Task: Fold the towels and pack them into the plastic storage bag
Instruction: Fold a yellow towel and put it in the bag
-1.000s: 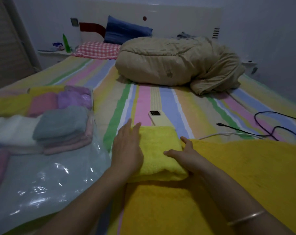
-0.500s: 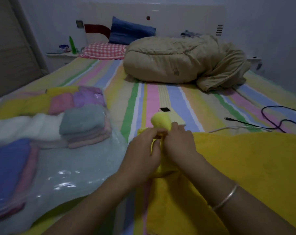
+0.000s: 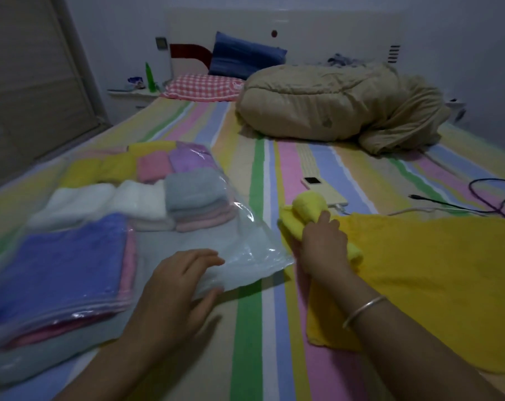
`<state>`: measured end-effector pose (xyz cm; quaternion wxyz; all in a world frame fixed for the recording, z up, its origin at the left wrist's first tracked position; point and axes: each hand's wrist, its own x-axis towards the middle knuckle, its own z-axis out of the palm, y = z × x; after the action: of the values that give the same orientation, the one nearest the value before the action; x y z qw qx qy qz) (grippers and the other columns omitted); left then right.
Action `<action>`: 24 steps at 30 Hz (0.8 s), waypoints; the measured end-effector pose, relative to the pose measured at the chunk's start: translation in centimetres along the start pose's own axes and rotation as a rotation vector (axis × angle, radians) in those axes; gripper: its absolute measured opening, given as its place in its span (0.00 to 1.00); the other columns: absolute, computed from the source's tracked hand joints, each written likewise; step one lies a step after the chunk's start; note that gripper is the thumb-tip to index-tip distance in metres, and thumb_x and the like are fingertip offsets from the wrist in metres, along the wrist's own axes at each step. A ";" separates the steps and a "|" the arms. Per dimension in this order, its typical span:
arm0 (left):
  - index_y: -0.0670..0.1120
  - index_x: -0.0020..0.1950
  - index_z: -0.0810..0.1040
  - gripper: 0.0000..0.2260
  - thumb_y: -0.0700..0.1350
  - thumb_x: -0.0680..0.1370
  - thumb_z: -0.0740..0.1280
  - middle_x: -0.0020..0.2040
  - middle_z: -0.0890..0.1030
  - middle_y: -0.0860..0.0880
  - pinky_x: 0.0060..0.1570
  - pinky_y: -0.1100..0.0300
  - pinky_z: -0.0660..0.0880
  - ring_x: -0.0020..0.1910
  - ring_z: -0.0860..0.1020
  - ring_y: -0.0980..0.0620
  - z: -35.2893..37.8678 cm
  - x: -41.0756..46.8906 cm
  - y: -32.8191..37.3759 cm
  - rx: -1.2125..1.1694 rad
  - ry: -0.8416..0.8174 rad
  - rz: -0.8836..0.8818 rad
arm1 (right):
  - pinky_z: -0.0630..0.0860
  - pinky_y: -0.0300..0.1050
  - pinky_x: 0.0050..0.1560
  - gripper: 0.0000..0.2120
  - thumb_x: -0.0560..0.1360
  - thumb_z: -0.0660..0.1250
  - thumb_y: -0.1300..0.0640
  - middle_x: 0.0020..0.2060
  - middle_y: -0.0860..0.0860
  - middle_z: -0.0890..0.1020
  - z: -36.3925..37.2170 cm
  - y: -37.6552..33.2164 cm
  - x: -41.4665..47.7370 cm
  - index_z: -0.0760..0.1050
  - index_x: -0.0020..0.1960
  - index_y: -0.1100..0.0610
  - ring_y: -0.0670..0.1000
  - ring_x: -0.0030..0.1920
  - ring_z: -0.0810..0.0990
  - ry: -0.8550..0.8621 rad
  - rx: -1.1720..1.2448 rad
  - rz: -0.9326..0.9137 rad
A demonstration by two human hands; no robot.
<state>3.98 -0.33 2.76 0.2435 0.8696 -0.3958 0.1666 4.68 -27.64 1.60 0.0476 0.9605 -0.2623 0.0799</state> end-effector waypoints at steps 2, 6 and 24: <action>0.49 0.61 0.77 0.21 0.58 0.72 0.64 0.60 0.78 0.52 0.58 0.54 0.73 0.58 0.76 0.52 -0.7 -1.1 -0.8 0.106 -0.043 0.035 | 0.71 0.49 0.45 0.12 0.77 0.63 0.52 0.63 0.59 0.67 -1.6 1.5 0.2 0.75 0.56 0.58 0.62 0.56 0.74 -0.011 0.132 0.008; 0.48 0.65 0.74 0.23 0.54 0.72 0.64 0.63 0.77 0.49 0.59 0.55 0.70 0.59 0.76 0.48 -1.5 -2.3 -2.6 0.231 -0.030 0.017 | 0.73 0.49 0.42 0.10 0.73 0.68 0.51 0.50 0.59 0.78 -4.5 4.5 0.5 0.78 0.50 0.56 0.61 0.48 0.79 0.011 0.620 0.097; 0.46 0.60 0.76 0.19 0.44 0.69 0.65 0.55 0.80 0.48 0.41 0.53 0.75 0.49 0.78 0.44 -3.8 -3.8 -3.1 0.302 0.105 -0.053 | 0.73 0.49 0.52 0.18 0.76 0.62 0.45 0.58 0.55 0.72 -6.0 8.4 -10.6 0.72 0.63 0.51 0.57 0.59 0.72 -0.360 0.218 -0.131</action>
<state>3.60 5.87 3.15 0.1344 0.8966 -0.3301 0.2629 -9.37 -28.76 6.04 -0.0992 0.9737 -0.1933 -0.0684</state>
